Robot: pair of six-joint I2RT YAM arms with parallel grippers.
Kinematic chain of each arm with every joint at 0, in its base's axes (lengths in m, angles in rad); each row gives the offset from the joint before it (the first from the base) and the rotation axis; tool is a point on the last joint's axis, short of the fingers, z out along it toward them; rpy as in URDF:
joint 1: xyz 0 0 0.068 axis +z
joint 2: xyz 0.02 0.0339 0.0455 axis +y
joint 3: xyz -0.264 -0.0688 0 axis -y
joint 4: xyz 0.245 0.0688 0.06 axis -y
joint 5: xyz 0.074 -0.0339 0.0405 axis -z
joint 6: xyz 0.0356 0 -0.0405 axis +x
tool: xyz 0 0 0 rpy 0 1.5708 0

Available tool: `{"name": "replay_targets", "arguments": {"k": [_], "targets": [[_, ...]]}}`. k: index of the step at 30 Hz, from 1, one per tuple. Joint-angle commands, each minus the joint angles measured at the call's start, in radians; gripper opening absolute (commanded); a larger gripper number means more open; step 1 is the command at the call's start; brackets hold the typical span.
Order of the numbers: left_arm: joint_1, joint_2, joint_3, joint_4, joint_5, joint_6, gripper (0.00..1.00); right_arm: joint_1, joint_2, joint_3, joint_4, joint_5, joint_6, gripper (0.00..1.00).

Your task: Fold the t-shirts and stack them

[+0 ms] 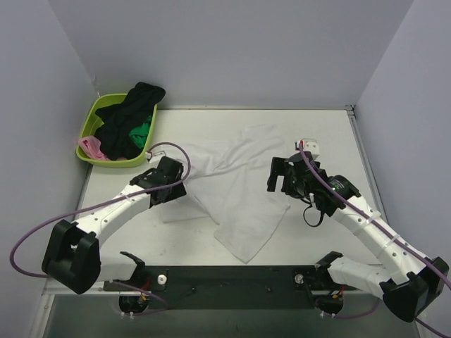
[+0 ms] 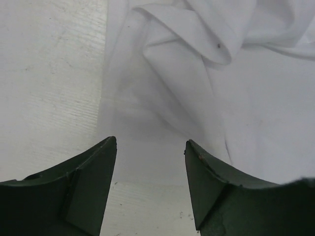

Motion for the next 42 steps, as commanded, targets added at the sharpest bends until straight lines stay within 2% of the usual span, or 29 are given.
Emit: {"name": "replay_targets", "arguments": {"k": [1,6,26,42], "targets": [[0.097,0.039,-0.023,0.076,0.046,-0.032,0.62,0.014,-0.035,-0.044,0.023,0.030,0.016,0.93],[0.157,0.077,-0.036,0.111,0.065,-0.026,0.48,0.023,-0.043,-0.083,0.033,0.020,0.019,0.92],[0.247,0.203,-0.079,0.191,0.118,-0.029,0.46,0.057,-0.021,-0.112,0.055,0.013,0.037,0.92],[0.255,0.220,-0.080,0.225,0.132,-0.034,0.29,0.075,-0.018,-0.130,0.064,0.018,0.048,0.92]]}}
